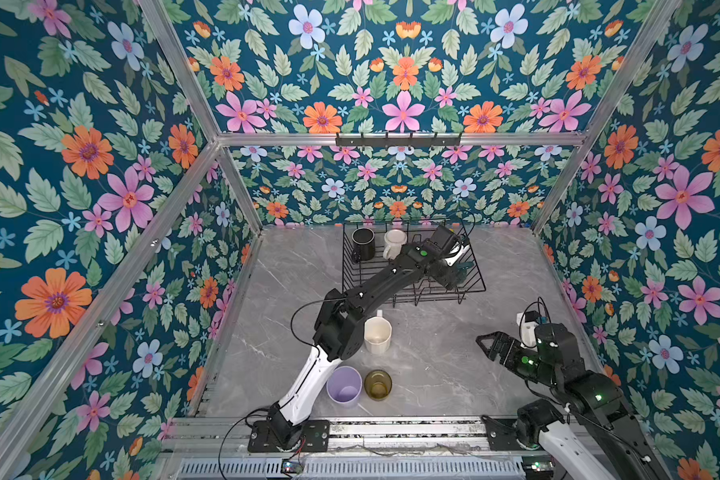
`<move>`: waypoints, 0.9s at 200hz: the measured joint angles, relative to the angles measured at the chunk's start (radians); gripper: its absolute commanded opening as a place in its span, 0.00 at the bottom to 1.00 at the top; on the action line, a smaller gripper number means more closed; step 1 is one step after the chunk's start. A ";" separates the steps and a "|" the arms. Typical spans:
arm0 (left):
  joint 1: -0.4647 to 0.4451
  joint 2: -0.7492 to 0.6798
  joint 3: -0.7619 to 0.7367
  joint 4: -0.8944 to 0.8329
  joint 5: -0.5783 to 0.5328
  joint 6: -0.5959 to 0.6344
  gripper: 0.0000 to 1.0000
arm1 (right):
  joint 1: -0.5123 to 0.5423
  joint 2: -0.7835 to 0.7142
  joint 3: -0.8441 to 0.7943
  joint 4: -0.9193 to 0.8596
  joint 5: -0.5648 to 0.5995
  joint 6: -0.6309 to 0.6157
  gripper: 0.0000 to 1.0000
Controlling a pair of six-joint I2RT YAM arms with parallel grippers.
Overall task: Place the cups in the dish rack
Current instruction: 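Lower the dark green mug upside down into the rack with the left gripper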
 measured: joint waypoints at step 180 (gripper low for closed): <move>0.000 0.101 0.014 0.051 -0.089 -0.001 0.25 | 0.000 -0.023 -0.038 0.014 -0.018 0.027 0.94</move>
